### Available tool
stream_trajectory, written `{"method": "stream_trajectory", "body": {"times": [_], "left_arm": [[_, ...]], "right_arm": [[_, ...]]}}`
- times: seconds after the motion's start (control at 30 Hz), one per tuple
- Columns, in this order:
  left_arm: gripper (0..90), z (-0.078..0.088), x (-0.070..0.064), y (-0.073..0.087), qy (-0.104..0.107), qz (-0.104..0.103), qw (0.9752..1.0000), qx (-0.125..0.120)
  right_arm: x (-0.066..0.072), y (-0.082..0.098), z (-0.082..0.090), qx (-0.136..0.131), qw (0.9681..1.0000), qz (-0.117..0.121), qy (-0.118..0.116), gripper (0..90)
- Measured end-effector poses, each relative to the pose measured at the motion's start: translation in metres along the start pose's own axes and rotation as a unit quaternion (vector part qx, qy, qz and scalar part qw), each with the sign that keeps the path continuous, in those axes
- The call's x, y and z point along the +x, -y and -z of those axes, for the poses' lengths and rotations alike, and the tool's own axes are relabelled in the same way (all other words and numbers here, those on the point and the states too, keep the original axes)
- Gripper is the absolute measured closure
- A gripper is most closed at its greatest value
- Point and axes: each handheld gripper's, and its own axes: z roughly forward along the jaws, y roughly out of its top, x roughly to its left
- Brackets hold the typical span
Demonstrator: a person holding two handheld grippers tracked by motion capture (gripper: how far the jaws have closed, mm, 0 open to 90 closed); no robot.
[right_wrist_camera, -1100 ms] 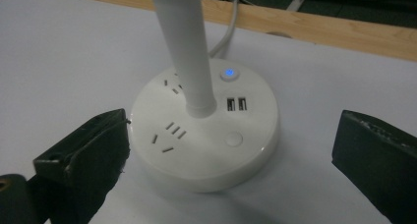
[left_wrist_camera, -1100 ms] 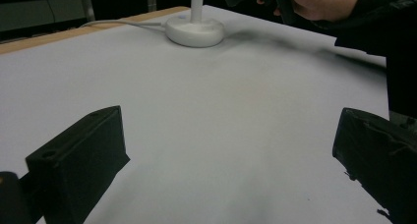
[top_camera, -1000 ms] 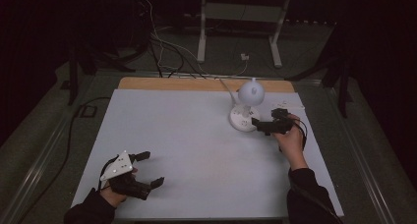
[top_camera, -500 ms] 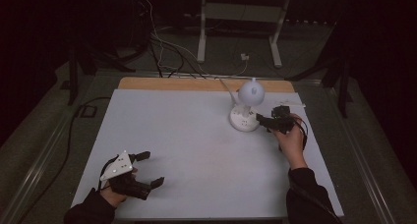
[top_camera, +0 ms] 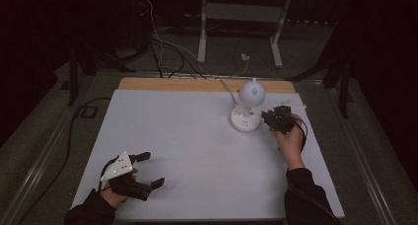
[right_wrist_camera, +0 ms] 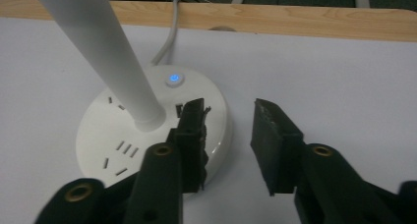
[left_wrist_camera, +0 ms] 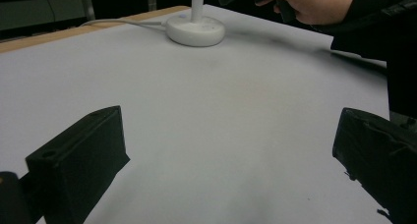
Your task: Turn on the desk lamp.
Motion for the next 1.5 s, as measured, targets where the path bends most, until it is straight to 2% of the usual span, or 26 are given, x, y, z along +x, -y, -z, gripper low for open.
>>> {"method": "stream_trajectory", "body": {"times": [0.47,0.63,0.93,1.33,1.43,1.5], "left_arm": [[0.3,0.0,0.001,0.0,0.001,0.003,1.0,-0.003],[0.3,0.0,0.001,0.0,0.001,0.003,1.0,-0.003],[0.3,0.0,0.001,0.0,0.0,0.003,1.0,-0.002],[0.3,0.0,0.001,0.0,0.0,0.002,1.0,-0.001],[0.3,0.0,0.001,0.0,0.002,0.003,1.0,-0.003],[0.3,0.0,0.001,0.0,0.001,0.004,1.0,-0.001]], "right_arm": [[0.01,-0.001,-0.003,-0.007,0.9998,0.015,-0.01,89.7],[0.013,-0.001,-0.005,-0.01,0.9995,0.026,-0.018,90.0],[0.018,0.004,-0.012,-0.005,0.9991,0.032,-0.027,90.0],[0.022,0.012,-0.021,0.002,0.9989,0.043,-0.021,90.0],[0.022,0.013,-0.022,0.003,0.9985,0.052,-0.018,90.0],[0.022,0.014,-0.023,0.004,0.9987,0.048,-0.018,90.0]]}}
